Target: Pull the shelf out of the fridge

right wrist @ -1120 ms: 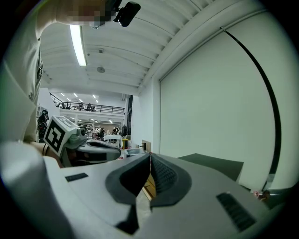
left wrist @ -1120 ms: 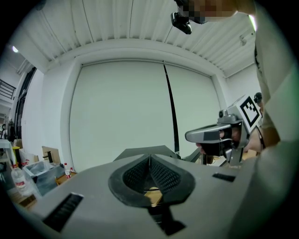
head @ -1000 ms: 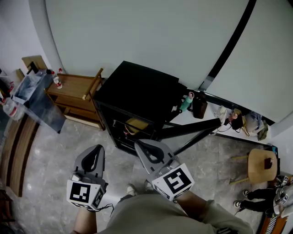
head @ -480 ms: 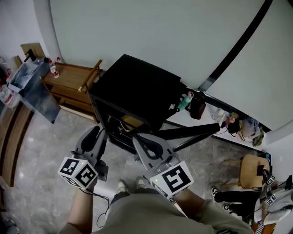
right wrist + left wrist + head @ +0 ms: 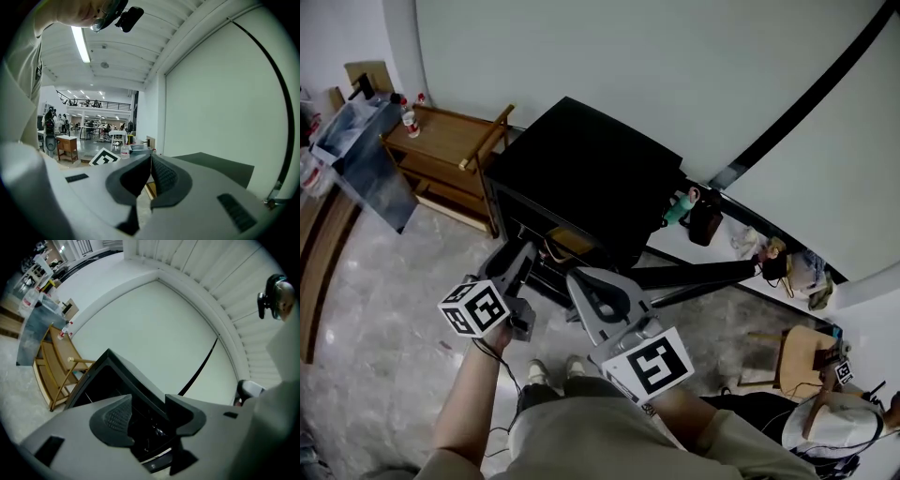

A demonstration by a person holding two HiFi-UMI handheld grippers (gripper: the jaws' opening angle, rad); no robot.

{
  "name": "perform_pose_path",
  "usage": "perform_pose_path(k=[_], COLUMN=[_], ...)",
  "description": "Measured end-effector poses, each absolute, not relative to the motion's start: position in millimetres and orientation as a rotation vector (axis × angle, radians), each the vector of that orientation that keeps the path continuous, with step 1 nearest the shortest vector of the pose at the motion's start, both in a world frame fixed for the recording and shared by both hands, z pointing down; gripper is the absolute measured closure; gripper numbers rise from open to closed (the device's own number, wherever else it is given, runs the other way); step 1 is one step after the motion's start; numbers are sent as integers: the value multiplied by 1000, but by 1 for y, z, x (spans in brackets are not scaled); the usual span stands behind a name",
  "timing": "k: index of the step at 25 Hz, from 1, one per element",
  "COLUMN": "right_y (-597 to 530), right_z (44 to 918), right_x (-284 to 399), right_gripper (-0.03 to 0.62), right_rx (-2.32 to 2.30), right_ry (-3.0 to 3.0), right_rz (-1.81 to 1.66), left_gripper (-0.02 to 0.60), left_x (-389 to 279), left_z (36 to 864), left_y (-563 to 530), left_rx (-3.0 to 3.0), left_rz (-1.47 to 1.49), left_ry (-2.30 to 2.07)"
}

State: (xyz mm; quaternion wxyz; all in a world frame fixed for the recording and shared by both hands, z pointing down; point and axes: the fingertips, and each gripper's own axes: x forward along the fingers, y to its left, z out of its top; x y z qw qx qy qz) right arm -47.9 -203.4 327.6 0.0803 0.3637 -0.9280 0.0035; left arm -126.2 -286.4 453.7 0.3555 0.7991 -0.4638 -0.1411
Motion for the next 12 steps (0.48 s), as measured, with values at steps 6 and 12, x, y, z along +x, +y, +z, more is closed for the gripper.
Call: perform_pose_path(k=[6, 12], right_y=[-204, -211], right_z=[343, 361], right_x=[-48, -46], right_gripper=[597, 597], right_rx=[1076, 1091], right_ry=[-2771, -2786], right_rz=[-1, 7], left_gripper=[351, 341], left_x=[-120, -116], left_z=[500, 539], left_y=[-300, -313], left_rx=[1929, 1828], left_rz=[-401, -444], left_ry=[-1138, -1078])
